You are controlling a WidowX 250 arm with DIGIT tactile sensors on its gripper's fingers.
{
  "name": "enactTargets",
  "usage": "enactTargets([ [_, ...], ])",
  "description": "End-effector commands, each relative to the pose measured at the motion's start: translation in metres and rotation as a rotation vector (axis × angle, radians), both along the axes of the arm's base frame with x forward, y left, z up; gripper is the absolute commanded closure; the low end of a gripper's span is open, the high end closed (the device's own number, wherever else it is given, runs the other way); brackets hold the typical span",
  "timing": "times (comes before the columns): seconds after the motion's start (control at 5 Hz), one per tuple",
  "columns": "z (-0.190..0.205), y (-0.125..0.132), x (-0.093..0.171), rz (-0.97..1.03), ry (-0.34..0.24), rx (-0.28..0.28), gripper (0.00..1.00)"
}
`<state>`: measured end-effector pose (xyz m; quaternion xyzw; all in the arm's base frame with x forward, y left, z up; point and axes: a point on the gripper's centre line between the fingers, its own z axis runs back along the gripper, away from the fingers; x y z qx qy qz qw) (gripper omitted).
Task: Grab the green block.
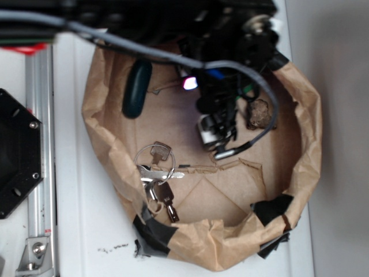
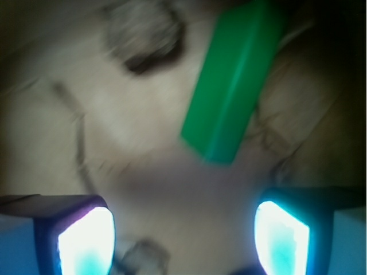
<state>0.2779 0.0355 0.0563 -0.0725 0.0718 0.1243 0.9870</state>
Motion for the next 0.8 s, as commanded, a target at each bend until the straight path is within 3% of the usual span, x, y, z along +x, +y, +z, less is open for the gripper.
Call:
enactTargets([
  [0.0, -0.002, 0.007, 0.026, -0.044, -0.01, 0.089, 0.0],
  [0.2, -0.006, 0.016, 0.036, -0.066, -0.004, 0.137, 0.06],
  [0.4, -0.009, 0.023, 0.038, 0.003, -0.052, 0.185, 1.0],
  [0.6, 0.002, 0.023, 0.034, 0.05, -0.107, 0.244, 1.0],
])
